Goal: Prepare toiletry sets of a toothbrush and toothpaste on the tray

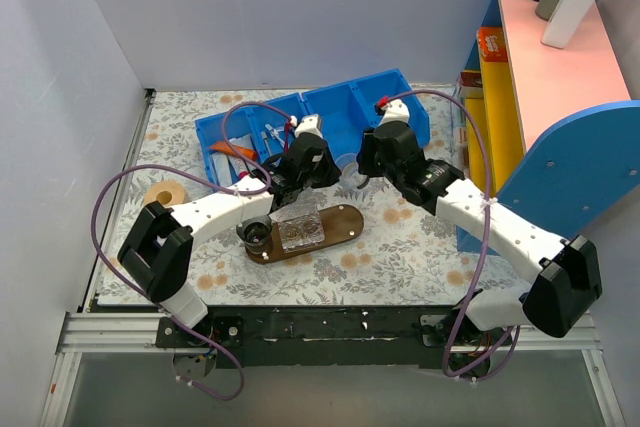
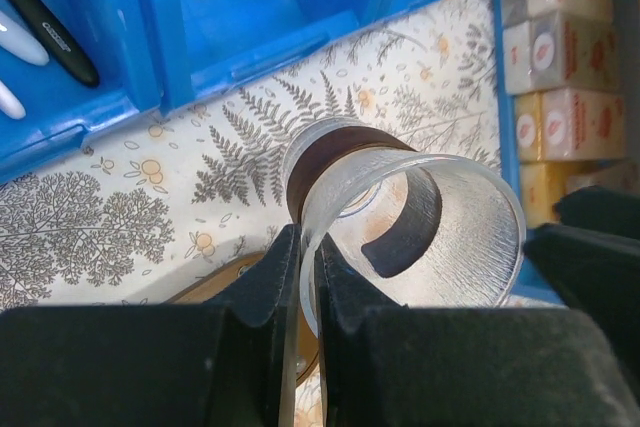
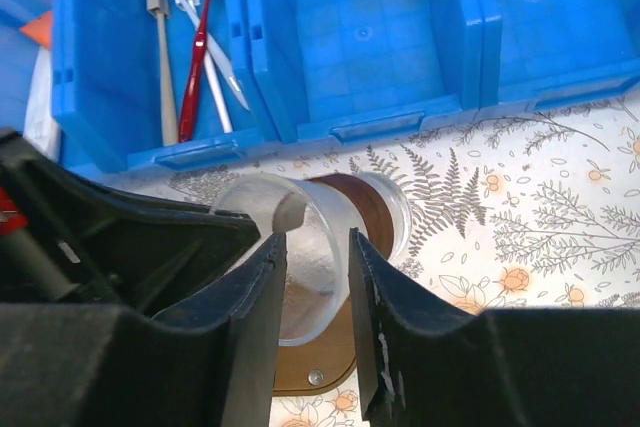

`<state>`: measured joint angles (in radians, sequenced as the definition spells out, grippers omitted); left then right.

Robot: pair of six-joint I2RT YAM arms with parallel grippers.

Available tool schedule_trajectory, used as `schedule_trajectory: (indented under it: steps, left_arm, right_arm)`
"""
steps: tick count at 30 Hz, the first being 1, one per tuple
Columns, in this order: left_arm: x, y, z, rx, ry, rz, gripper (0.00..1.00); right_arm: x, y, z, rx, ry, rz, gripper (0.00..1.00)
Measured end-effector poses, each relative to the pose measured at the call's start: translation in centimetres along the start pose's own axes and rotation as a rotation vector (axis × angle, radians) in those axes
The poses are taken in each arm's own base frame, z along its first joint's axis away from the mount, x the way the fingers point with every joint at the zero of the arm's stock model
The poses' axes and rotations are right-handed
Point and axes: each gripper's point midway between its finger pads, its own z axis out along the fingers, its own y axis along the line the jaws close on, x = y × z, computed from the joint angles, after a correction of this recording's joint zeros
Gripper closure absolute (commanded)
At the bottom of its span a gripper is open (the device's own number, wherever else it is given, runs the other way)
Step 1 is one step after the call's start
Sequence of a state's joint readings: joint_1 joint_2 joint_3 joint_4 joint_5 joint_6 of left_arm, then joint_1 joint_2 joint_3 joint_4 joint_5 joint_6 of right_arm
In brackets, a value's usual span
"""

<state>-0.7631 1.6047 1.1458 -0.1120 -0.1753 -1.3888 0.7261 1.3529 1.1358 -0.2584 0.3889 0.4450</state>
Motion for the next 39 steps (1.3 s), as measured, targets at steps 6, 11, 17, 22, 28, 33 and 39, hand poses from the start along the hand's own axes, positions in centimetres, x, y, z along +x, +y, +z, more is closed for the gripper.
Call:
schedule_trajectory:
  steps: [6, 11, 17, 22, 28, 33, 39]
  left_arm:
    - [1.8, 0.4, -0.1, 0.01, 0.069, 0.104, 1.0]
    - [2.6, -0.3, -0.5, 0.076, 0.118, 0.206, 1.0]
    - [3.4, -2.0, -1.9, 0.212, 0.199, 0.371, 1.0]
    - [4.2, -3.4, -4.0, 0.35, 0.264, 0.504, 1.0]
    - [4.9, -4.0, -5.9, 0.439, 0.315, 0.597, 1.0]
    - [5.0, -4.2, -6.6, 0.472, 0.34, 0.637, 1.0]
    - [4.8, -4.8, -7.1, 0.503, 0.357, 0.664, 1.0]
  right_arm:
    - [-0.9, 0.6, -1.7, -0.056, 0.001, -0.034, 0.53]
    - [-1.6, 0.6, -3.4, -0.114, 0.033, -0.095, 0.52]
    - [-1.3, 0.2, -6.1, -0.206, 0.096, -0.173, 0.55]
    - [0.6, 1.3, -7.7, -0.326, 0.2, -0.225, 0.6]
    - [3.1, 1.9, -8.9, -0.408, 0.319, -0.245, 0.62]
    - [3.7, 2.0, -9.3, -0.426, 0.343, -0.24, 0.65]
    - [5.3, 1.5, -8.8, -0.401, 0.382, -0.224, 0.68]
